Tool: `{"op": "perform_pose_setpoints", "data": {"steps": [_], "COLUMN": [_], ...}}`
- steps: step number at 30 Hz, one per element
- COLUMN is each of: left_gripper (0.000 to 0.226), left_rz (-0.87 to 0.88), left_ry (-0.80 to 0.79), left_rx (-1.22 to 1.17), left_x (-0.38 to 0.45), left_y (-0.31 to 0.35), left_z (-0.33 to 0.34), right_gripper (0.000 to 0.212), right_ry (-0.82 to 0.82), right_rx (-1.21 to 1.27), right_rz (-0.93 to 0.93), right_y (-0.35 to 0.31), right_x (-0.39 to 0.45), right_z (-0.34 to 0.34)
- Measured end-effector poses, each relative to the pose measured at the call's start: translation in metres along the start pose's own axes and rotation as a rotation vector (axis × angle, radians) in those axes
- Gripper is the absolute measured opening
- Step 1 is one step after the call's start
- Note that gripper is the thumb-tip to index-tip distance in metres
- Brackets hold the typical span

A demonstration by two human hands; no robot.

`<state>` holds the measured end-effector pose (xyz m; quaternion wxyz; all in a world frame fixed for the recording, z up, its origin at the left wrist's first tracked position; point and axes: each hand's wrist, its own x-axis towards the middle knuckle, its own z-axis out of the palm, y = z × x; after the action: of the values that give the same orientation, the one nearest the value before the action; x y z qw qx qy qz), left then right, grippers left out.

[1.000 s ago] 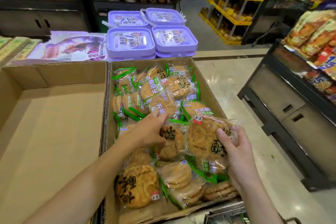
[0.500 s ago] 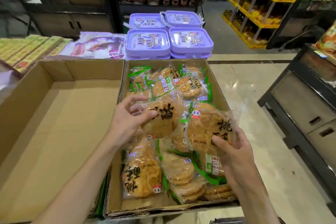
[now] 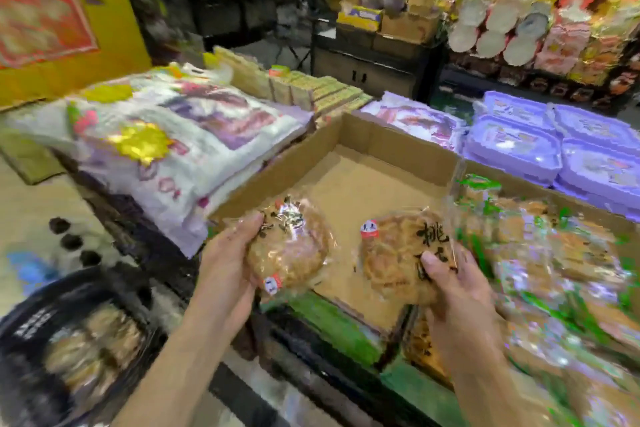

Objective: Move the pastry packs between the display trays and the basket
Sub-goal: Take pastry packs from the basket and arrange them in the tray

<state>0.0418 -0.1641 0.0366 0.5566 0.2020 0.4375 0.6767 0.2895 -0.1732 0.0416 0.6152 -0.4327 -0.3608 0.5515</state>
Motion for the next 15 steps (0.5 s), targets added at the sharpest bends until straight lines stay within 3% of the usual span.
{"op": "perform_pose_setpoints", "data": {"steps": [2,5,11,15], "left_gripper": [0.027,0.032,0.041,0.047], "left_rz": [0.058,0.11,0.157,0.144], "left_ry": [0.082,0.293,0.71,0.959], "left_rx": [-0.005,-0.019,-0.125,-0.135], "left_x": [-0.021,-0.06,-0.161,-0.209], "left_y": [0.029,0.061,0.098,0.099], "left_z": [-0.061,-0.164,-0.349,-0.432], "right_gripper": [0.038,0.076,0.071,0.036], "right_ry": [-0.126,-0.311,-0.677,-0.826], "right_rx": [-0.068,-0.189,-0.275,-0.326], "right_rz": [0.031,0.123,0.28,0.425], "right_y": [0.025,0.067,0.174,0.245], "right_x": [-0.015,-0.055,-0.151,-0.189], "right_z": [0.057,0.139,0.283,0.34]}}
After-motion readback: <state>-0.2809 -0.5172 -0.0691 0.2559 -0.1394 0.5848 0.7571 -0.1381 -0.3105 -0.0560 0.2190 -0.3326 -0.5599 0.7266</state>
